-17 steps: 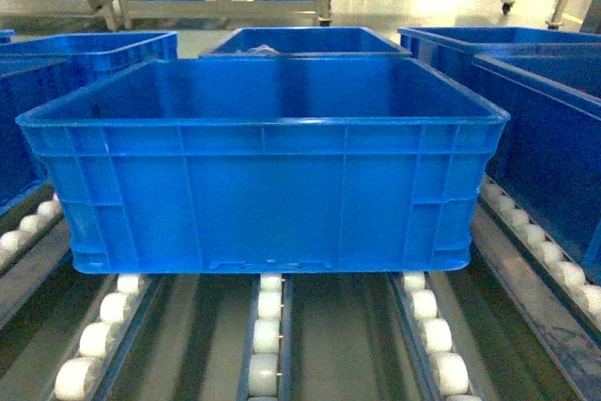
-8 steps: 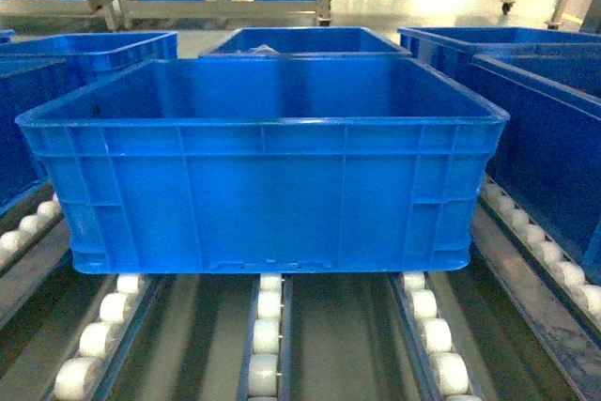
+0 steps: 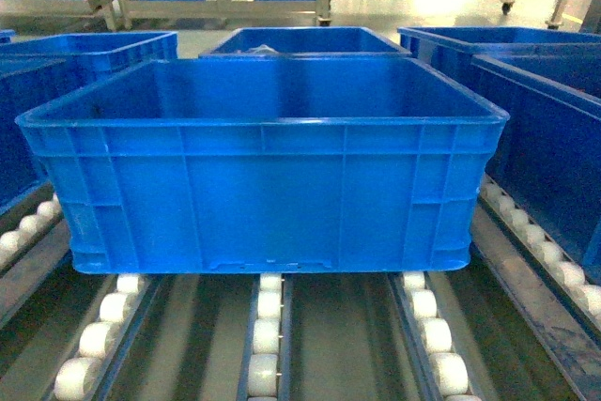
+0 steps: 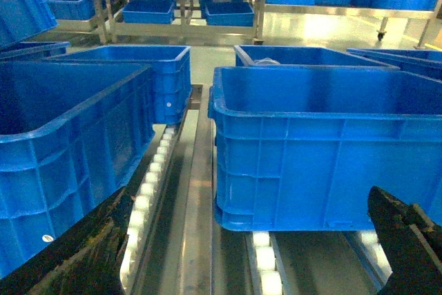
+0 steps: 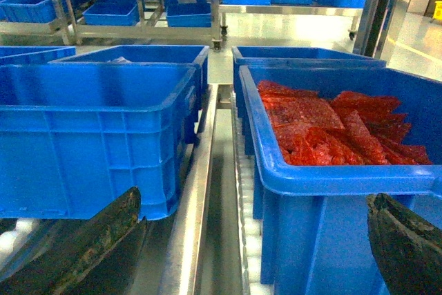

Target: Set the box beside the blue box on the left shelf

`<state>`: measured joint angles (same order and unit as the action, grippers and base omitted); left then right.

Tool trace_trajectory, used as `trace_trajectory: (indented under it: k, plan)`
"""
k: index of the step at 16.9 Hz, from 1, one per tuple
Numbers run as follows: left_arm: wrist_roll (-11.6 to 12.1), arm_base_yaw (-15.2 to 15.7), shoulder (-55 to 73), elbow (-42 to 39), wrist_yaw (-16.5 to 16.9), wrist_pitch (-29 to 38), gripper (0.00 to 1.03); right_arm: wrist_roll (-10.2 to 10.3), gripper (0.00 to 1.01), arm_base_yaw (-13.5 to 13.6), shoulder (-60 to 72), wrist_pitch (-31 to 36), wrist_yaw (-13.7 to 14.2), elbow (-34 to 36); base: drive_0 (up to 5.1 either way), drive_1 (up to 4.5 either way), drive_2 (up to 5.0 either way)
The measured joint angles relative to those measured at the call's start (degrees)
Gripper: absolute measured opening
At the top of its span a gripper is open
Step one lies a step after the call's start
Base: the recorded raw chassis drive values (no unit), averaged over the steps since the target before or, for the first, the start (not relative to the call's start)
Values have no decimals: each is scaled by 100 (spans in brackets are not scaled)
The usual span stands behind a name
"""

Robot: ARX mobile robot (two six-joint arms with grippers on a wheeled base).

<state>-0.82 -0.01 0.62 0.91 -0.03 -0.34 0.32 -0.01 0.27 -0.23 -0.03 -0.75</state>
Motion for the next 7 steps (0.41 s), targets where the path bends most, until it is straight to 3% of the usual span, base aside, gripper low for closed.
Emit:
trace_trajectory:
  k: [7]
  plan:
    - [0, 0, 0, 0, 0, 2, 98, 0, 98, 0, 0, 0, 2, 0, 0, 0, 0]
